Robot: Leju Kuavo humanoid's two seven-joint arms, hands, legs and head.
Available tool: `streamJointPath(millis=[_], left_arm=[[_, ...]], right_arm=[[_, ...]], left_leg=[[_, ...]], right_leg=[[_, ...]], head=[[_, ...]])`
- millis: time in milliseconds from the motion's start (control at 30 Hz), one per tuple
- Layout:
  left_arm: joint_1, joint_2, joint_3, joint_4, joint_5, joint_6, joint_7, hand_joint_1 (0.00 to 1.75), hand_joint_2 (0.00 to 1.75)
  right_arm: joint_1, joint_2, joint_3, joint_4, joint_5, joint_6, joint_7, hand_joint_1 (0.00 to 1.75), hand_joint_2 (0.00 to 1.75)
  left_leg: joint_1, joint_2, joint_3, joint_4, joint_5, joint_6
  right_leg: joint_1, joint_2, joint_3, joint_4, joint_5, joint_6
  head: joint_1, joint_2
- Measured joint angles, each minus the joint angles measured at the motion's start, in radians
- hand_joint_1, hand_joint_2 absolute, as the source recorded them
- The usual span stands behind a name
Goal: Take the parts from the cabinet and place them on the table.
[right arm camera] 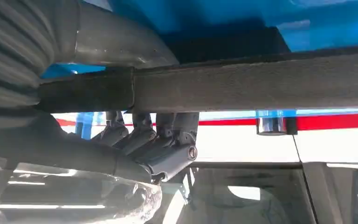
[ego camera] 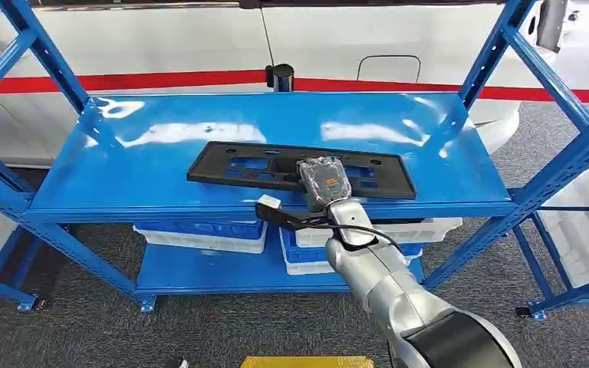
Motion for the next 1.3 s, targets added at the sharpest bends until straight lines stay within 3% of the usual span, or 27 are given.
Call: streamJointPath(millis=[133, 167, 467, 600, 800, 967, 1000, 1033, 1100, 1133, 1167, 1200, 1233, 1300], left_arm=[[0.001, 0.001, 0.0, 0.0, 0.011, 0.026, 0.027, 0.0, 1.75], [0.001, 0.001, -0.001, 0.0, 0.011, 0.032, 0.032, 0.0, 1.75], [0.003, 0.005, -0.003, 0.0, 0.013, 0.042, 0.014, 0.0, 1.75], [0.003, 0.008, -0.003, 0.0, 0.014, 0.028, -0.002, 0.0, 1.75], [0.008, 0.019, -0.003, 0.0, 0.021, 0.014, -0.023, 0.0, 1.75], [0.05, 0.039, -0.005, 0.0, 0.021, 0.018, -0.106, 0.0, 1.75], [0.055, 0.039, -0.005, 0.0, 0.021, 0.019, -0.111, 0.0, 1.75], [0.056, 0.04, -0.005, 0.0, 0.022, 0.019, -0.118, 0.0, 1.75], [0.058, 0.042, -0.005, 0.0, 0.024, 0.022, -0.129, 0.0, 1.75], [0.06, 0.043, -0.005, 0.0, 0.029, 0.024, -0.132, 0.0, 1.75], [0.062, 0.044, -0.005, 0.001, 0.035, 0.027, -0.135, 0.0, 1.75], [0.064, 0.046, -0.005, 0.001, 0.045, 0.029, -0.14, 0.0, 1.75], [0.065, 0.047, -0.004, 0.001, 0.053, 0.029, -0.146, 0.0, 1.75], [0.065, 0.048, -0.002, 0.001, 0.058, 0.029, -0.151, 0.0, 1.75]], right_arm=[[0.05, -0.001, -0.003, -0.074, 0.06, -0.193, -0.035, 1.75, 1.75], [0.069, -0.003, -0.003, -0.122, 0.081, -0.213, -0.046, 1.75, 1.75], [0.276, -0.05, 0.018, -0.634, 0.137, -0.202, -0.116, 1.75, 1.75], [0.33, -0.074, 0.036, -0.766, 0.123, -0.202, -0.137, 1.75, 1.75], [0.49, -0.165, 0.079, -1.0, 0.087, -0.209, -0.149, 1.75, 1.75], [0.667, -0.251, 0.078, -1.202, 0.077, -0.22, -0.147, 1.75, 1.75], [0.69, -0.263, 0.077, -1.229, 0.076, -0.221, -0.146, 1.75, 1.75], [0.713, -0.276, 0.077, -1.257, 0.068, -0.222, -0.146, 1.75, 1.75], [0.767, -0.3, 0.065, -1.322, 0.048, -0.222, -0.154, 1.75, 1.75], [0.795, -0.307, 0.055, -1.351, 0.037, -0.222, -0.159, 1.75, 1.75], [0.822, -0.312, 0.045, -1.375, 0.025, -0.222, -0.171, 1.75, 1.75], [0.853, -0.315, 0.03, -1.406, 0.008, -0.222, -0.195, 1.75, 1.75], [0.879, -0.316, 0.015, -1.43, -0.008, -0.222, -0.219, 1.75, 1.75], [0.914, -0.316, -0.01, -1.471, -0.023, -0.222, -0.251, 1.75, 1.75]], left_leg=[[0.0, 0.0, 0.0, 0.0, 0.0, 0.0], [0.0, 0.001, 0.0, 0.0, 0.0, 0.0], [0.0, 0.0, -0.001, 0.0, -0.001, 0.0], [0.0, 0.0, 0.0, 0.0, -0.001, 0.0], [-0.005, -0.004, -0.001, 0.003, -0.005, 0.006], [-0.006, -0.001, 0.003, -0.002, -0.004, 0.02], [0.006, 0.004, 0.013, -0.014, 0.005, 0.028], [0.004, 0.004, 0.015, -0.018, 0.008, 0.032], [0.004, 0.001, 0.015, -0.018, 0.008, 0.034], [0.004, 0.0, 0.014, -0.017, 0.008, 0.033], [0.003, 0.0, 0.014, -0.017, 0.008, 0.033], [0.003, 0.0, 0.014, -0.017, 0.008, 0.033], [0.004, -0.001, 0.014, -0.016, 0.008, 0.031], [0.006, -0.003, 0.014, -0.01, 0.006, 0.024]], right_leg=[[0.0, 0.0, 0.0, 0.0, 0.0, 0.0], [0.0, 0.0, 0.0, 0.0, 0.0, 0.0], [0.0, 0.0, -0.001, 0.0, -0.001, 0.0], [0.0, 0.0, -0.001, 0.0, -0.001, 0.0], [-0.012, -0.003, 0.0, -0.003, -0.002, 0.005], [-0.019, -0.002, 0.008, -0.007, -0.001, 0.016], [-0.015, -0.003, -0.002, 0.006, -0.013, 0.017], [-0.014, -0.005, -0.014, 0.043, -0.039, 0.009], [-0.013, -0.005, -0.083, 0.206, -0.115, -0.008], [-0.011, -0.005, -0.118, 0.284, -0.144, -0.01], [-0.011, -0.005, -0.136, 0.329, -0.155, -0.006], [-0.011, -0.005, -0.125, 0.311, -0.145, 0.001], [-0.012, -0.005, -0.089, 0.249, -0.121, 0.009], [-0.018, -0.008, 0.017, 0.06, -0.065, 0.024]], head=[[0.0, 0.0], [0.0, 0.0], [0.0, 0.0], [0.0, 0.0], [0.0, 0.0], [-0.001, 0.0], [-0.001, 0.0], [-0.001, 0.0], [0.005, 0.0], [0.005, 0.0], [0.006, 0.0], [0.004, 0.0], [0.006, 0.0], [0.006, 0.0]])
